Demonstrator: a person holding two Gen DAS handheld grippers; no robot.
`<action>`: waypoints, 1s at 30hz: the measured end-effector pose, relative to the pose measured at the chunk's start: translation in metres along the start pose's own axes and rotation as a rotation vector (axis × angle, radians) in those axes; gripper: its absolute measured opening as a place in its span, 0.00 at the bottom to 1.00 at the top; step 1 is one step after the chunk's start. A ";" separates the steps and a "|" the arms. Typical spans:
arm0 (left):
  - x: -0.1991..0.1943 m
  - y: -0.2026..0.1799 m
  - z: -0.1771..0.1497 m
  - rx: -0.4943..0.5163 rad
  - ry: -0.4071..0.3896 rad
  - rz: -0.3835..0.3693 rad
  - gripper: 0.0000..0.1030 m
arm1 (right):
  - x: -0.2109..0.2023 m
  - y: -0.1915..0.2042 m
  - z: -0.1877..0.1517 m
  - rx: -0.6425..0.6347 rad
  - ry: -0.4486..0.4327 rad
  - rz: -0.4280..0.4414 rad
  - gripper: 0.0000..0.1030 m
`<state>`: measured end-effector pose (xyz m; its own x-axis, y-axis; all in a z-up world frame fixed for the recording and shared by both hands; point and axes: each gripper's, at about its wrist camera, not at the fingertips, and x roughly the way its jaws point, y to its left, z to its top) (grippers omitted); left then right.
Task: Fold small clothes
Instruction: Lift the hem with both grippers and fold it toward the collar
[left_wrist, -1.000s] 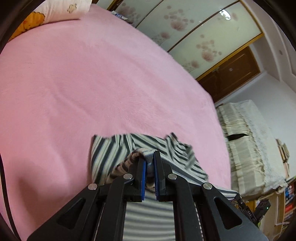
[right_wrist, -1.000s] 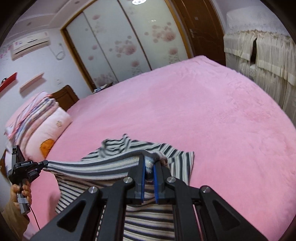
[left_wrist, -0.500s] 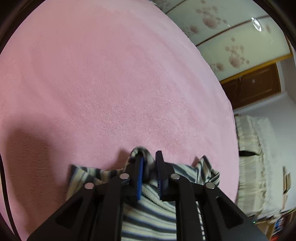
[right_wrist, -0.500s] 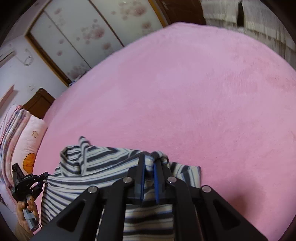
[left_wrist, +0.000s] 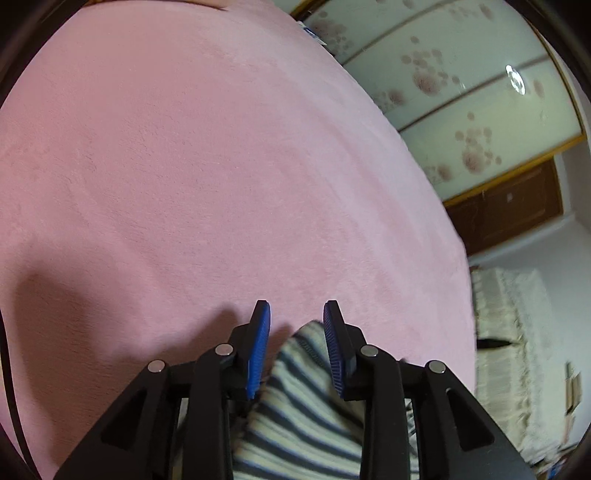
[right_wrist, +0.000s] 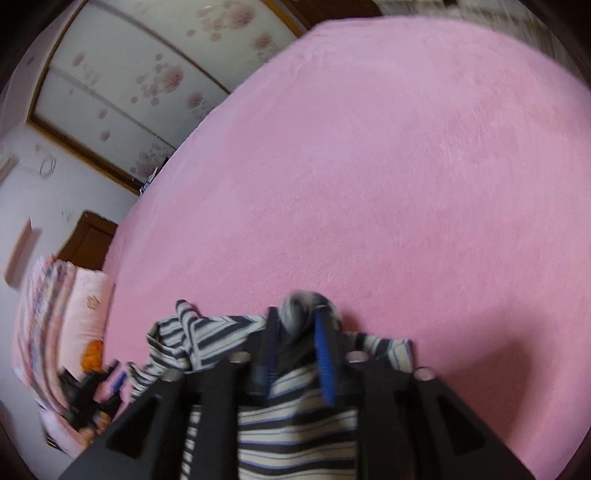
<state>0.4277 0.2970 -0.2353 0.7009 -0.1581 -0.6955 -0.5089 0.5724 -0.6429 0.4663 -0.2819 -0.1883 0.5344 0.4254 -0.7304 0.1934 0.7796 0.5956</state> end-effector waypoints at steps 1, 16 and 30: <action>-0.001 0.000 0.003 0.019 0.005 0.003 0.27 | -0.004 -0.002 0.001 0.013 -0.006 0.007 0.43; 0.040 -0.038 -0.004 0.359 0.207 -0.008 0.52 | 0.006 0.005 0.001 -0.247 0.032 -0.037 0.44; 0.036 -0.029 -0.025 0.456 0.113 0.135 0.11 | 0.032 0.026 -0.021 -0.417 -0.034 -0.267 0.08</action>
<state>0.4558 0.2546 -0.2497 0.5722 -0.1306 -0.8097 -0.3027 0.8839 -0.3565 0.4711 -0.2384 -0.2031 0.5392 0.1762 -0.8235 -0.0152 0.9797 0.1997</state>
